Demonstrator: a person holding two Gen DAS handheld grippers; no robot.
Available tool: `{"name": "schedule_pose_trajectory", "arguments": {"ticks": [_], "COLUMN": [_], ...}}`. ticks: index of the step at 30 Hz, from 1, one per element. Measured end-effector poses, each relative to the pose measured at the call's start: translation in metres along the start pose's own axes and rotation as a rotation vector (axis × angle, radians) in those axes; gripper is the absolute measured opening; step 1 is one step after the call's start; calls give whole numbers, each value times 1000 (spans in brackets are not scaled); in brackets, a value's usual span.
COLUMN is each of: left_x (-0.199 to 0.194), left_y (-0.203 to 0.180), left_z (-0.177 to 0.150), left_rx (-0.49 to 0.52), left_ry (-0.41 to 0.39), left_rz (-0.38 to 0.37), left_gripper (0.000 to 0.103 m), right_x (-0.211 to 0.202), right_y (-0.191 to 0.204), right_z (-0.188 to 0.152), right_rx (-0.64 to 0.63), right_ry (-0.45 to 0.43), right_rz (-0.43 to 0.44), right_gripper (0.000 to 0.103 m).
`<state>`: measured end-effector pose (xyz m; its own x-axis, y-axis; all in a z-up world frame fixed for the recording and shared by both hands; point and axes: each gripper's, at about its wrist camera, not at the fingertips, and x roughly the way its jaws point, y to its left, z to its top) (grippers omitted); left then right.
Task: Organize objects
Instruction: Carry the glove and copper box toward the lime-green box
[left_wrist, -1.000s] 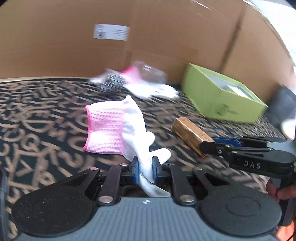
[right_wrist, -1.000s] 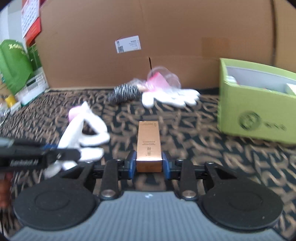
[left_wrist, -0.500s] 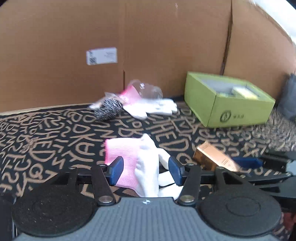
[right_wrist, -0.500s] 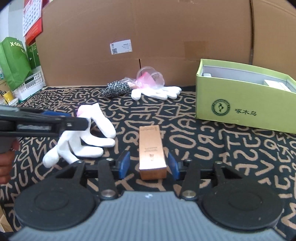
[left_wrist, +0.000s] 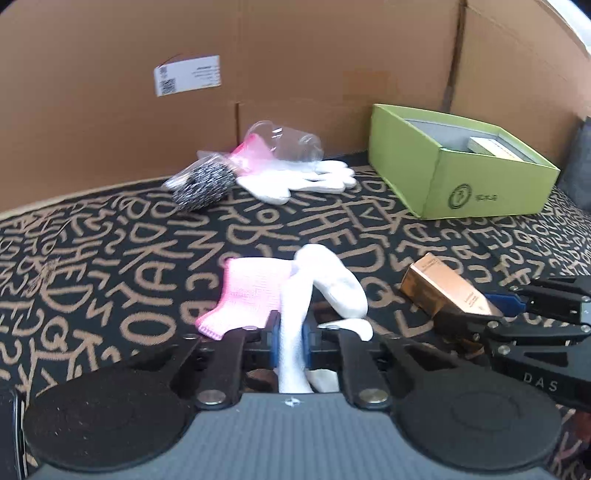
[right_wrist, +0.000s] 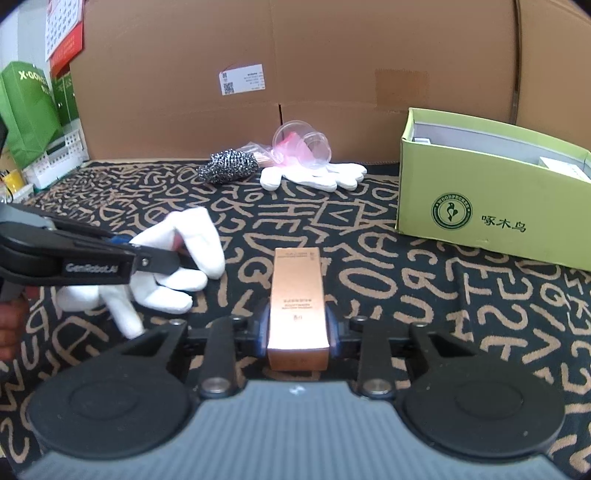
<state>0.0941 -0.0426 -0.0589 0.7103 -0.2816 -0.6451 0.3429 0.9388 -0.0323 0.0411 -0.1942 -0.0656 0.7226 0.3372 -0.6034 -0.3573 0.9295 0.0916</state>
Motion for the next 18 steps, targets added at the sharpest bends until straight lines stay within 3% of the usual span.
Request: {"name": "schedule_pose_trajectory", "arguments": {"ticks": [4, 9, 15, 18], "left_x": [-6, -12, -19, -10], "left_y": [-13, -42, -83, -100], "left_z": [13, 46, 104, 138], "left_rx": [8, 60, 113, 99], "left_ry": [-26, -93, -204, -213], "left_rz": [-77, -171, -258, -303], "left_gripper": [6, 6, 6, 6], "right_x": [-17, -51, -83, -84], "right_y": [-14, -35, -67, -85], "right_z": [0, 13, 41, 59], "right_rx": [41, 65, 60, 57], "right_ry": [-27, -121, -247, -287], "right_rz": [16, -21, -129, -197], "right_gripper": [30, 30, 30, 29]}}
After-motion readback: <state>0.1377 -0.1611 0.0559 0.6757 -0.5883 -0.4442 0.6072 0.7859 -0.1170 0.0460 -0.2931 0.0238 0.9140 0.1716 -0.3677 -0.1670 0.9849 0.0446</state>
